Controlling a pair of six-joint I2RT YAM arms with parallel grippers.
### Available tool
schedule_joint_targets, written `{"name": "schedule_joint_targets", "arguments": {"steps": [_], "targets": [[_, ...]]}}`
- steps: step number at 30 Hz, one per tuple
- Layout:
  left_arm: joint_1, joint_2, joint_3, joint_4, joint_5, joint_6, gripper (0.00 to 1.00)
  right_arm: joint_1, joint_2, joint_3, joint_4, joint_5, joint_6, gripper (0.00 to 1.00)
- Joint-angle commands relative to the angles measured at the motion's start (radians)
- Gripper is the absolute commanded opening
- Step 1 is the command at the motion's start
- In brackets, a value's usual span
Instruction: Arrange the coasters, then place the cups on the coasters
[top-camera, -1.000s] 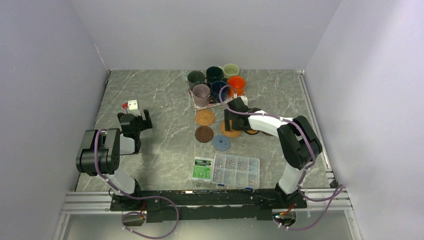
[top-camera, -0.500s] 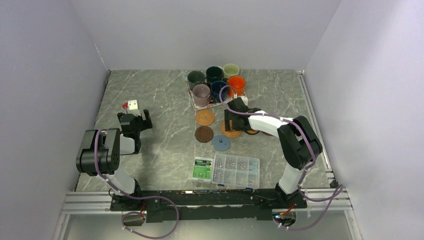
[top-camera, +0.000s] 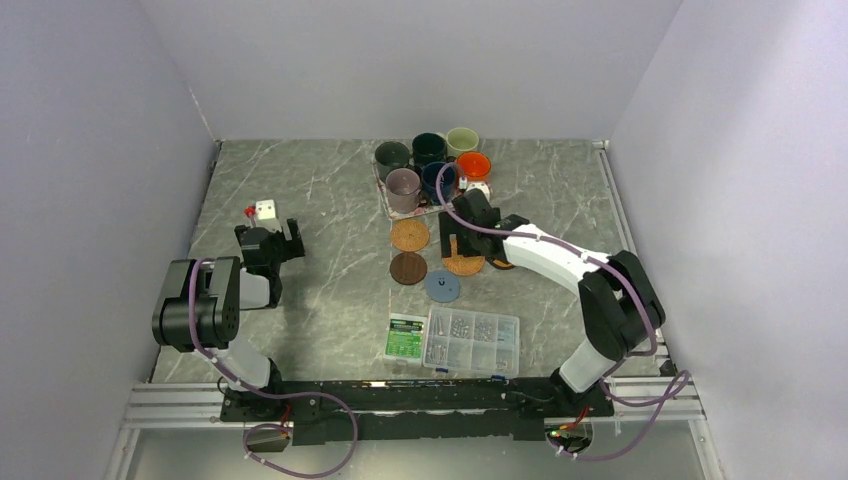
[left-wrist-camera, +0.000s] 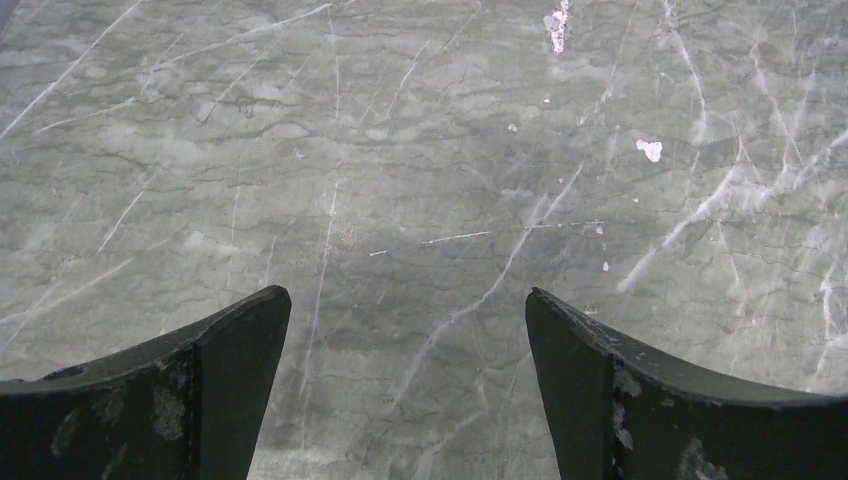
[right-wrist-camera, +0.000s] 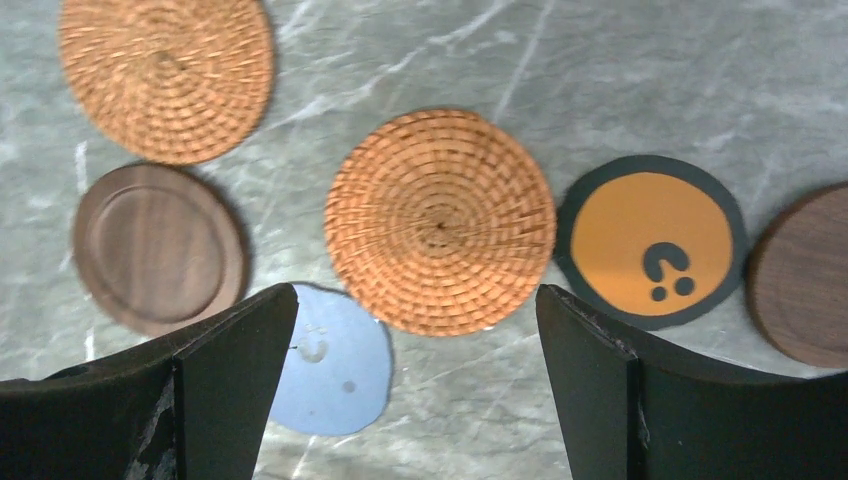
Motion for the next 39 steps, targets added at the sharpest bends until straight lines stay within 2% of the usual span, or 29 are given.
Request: {"name": "schedule_joint_targets", "arguments": {"steps": [1,17,39], "targets": [[0.002,0.0,-0.001,0.05,0.014,0.01,0.94,0.041,-0.044,-0.024,0.046,-0.046,0.018,0.94],[0.002,0.0,-0.001,0.05,0.013,0.011,0.94,0.089,0.168,0.08,0.057,-0.023,0.02,0.88],[0.002,0.0,-0.001,0.05,0.014,0.011,0.94,0.236,0.318,0.218,0.017,-0.009,0.036,0.84]]}}
